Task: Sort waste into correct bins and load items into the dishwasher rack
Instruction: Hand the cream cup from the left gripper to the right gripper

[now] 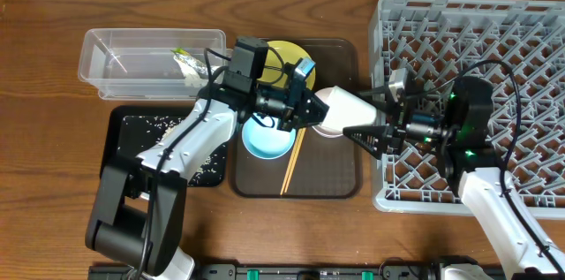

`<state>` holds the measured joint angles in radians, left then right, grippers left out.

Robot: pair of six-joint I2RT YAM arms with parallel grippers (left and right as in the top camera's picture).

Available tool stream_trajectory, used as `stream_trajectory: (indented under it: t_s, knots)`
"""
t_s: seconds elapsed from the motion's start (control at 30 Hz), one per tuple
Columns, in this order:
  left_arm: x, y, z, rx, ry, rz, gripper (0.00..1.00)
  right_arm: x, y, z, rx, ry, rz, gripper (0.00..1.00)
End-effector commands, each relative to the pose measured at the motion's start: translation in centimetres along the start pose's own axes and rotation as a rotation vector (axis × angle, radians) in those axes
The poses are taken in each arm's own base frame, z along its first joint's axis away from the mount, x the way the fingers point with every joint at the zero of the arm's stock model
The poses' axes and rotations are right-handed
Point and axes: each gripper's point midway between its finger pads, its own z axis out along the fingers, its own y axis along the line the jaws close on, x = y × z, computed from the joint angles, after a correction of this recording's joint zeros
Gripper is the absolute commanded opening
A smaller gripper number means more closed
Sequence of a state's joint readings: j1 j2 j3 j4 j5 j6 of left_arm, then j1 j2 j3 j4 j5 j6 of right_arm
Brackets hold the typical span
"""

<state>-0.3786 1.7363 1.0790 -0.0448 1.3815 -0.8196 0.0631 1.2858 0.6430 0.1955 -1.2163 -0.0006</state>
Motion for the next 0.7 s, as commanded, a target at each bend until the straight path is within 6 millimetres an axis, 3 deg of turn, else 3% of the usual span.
stream_trajectory:
  t_s: [0.0, 0.2, 0.57, 0.63, 0.67]
  knots:
    - [0.15, -0.74, -0.07, 0.017, 0.014, 0.006, 0.06, -0.52, 0.57, 0.40, -0.027, 0.001, -0.003, 0.90]
    - [0.15, -0.74, -0.07, 0.016, 0.014, -0.005, 0.06, -0.68, 0.57, 0.40, -0.027, -0.003, -0.015, 0.85]
    - [0.13, -0.74, -0.07, 0.016, 0.013, -0.007, 0.06, -0.75, 0.57, 0.40, -0.027, -0.005, -0.020, 0.60]
    - [-0.01, -0.74, -0.12, 0.014, 0.007, 0.023, 0.12, -0.67, 0.57, 0.40, -0.027, -0.003, -0.014, 0.57]
    - [-0.06, -0.71, -0.13, 0.013, 0.004, 0.058, 0.22, -0.58, 0.56, 0.40, -0.026, -0.001, -0.008, 0.56]
